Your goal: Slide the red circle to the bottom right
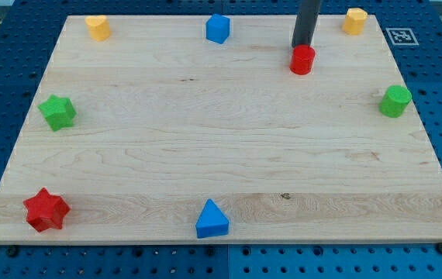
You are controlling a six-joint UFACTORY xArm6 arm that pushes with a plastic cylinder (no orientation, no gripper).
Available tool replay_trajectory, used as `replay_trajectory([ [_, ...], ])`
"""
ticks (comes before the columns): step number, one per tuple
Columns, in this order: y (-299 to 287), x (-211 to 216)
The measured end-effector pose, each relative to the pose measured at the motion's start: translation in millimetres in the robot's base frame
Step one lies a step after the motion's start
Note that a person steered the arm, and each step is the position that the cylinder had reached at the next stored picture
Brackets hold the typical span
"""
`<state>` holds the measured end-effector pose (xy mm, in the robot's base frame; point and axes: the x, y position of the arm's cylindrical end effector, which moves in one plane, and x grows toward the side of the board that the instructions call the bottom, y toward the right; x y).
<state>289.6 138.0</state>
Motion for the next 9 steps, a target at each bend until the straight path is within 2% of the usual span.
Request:
replay_trajectory([
  [3,-1.0,57.8],
  [6,-47.2,156.4],
  [7,-55.7,165.2],
  [9,-43.6,221.8],
])
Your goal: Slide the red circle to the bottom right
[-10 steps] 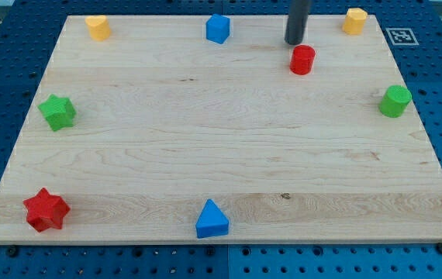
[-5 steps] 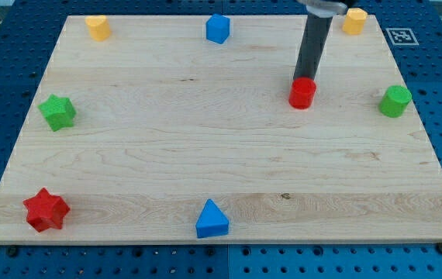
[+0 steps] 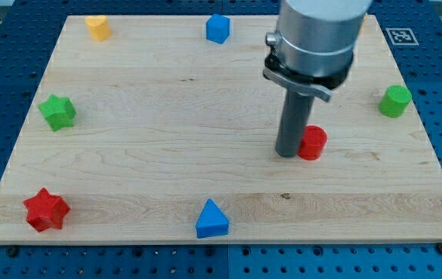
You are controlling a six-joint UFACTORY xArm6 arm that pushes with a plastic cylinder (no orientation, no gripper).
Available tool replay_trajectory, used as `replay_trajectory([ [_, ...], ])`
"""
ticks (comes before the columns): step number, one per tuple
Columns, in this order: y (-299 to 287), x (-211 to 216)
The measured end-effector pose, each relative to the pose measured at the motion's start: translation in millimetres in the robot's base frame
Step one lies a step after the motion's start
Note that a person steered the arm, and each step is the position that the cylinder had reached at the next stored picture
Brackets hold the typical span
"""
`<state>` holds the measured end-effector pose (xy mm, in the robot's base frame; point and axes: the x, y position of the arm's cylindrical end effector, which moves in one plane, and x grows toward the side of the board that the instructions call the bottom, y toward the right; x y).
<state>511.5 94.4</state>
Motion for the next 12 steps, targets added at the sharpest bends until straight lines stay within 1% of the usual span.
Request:
replay_trajectory([
  [1,10.2,-2.6],
  [2,-23.5,-30.5],
  [3,-20.6,-43.6],
  [5,33.6,-26.3],
  [8,107.6,-17.6],
  [9,123.7,11.1],
  [10,134.7,31.6],
  [12,109.4,30.1],
])
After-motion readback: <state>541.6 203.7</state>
